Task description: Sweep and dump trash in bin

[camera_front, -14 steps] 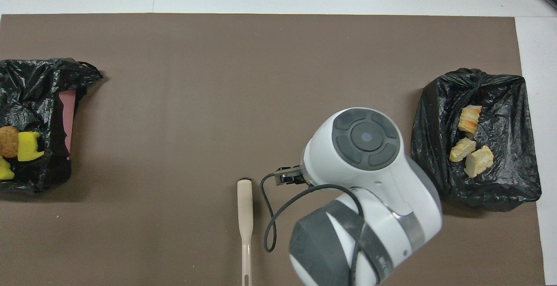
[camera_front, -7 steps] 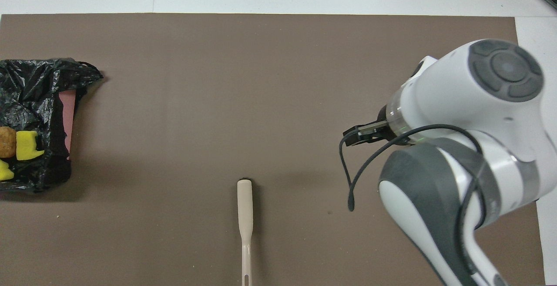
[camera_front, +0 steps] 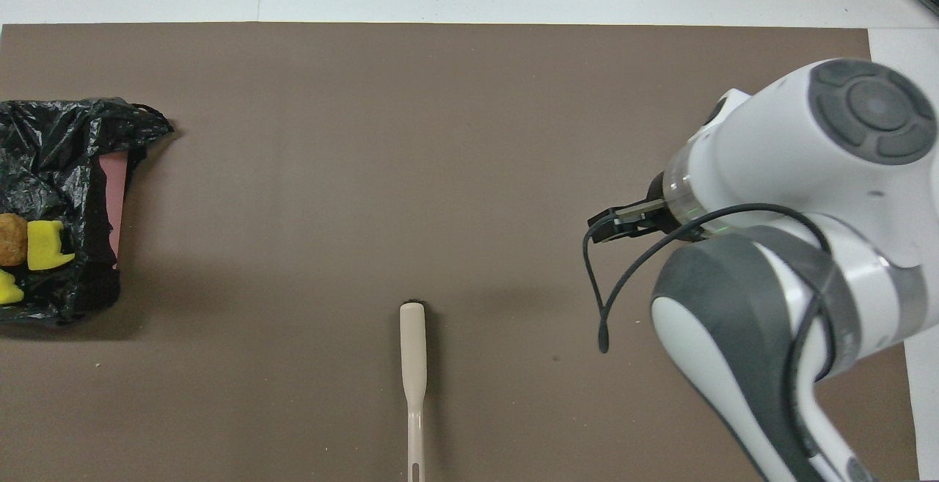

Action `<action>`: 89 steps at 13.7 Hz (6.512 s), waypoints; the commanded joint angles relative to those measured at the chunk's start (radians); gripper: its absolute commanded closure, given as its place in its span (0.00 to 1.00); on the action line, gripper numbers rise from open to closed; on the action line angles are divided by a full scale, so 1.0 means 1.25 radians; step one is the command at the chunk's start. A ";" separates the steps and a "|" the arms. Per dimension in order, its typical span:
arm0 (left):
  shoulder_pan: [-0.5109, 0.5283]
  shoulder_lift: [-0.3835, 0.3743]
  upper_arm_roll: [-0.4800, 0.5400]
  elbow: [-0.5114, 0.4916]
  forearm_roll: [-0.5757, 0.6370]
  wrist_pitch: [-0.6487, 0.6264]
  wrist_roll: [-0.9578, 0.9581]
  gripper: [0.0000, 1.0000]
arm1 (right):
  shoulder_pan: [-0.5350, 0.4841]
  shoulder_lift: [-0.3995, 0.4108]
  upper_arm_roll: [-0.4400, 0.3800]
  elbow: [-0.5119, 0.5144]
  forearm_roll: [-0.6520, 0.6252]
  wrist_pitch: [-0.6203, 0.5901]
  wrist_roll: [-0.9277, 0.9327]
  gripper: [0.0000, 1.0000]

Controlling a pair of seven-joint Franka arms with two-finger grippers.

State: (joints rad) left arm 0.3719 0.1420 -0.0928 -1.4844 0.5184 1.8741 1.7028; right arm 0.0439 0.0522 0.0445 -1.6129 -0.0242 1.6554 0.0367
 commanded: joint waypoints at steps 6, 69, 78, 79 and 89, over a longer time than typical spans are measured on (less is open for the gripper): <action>0.013 -0.064 0.014 -0.134 -0.222 -0.007 -0.205 1.00 | -0.066 0.002 0.004 0.085 -0.021 -0.090 -0.005 0.00; -0.318 -0.083 0.055 0.051 -0.468 -0.309 -1.225 0.00 | -0.060 -0.053 -0.029 0.061 0.013 -0.106 0.047 0.00; -0.318 -0.078 0.050 0.077 -0.448 -0.324 -1.226 0.00 | -0.060 -0.053 -0.029 0.061 0.013 -0.106 0.047 0.00; -0.320 -0.078 0.050 0.077 -0.439 -0.322 -1.226 0.00 | -0.058 -0.053 -0.029 0.061 0.013 -0.106 0.047 0.00; -0.320 -0.103 0.048 0.043 -0.420 -0.325 -1.232 0.00 | -0.058 -0.053 -0.029 0.061 0.013 -0.106 0.047 0.00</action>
State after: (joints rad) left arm -0.0341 0.0355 -0.0252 -1.4099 -0.0232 1.4775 0.1615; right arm -0.0201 -0.0009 -0.0002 -1.5212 -0.0229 1.5259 0.0876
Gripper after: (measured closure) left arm 0.000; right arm 0.000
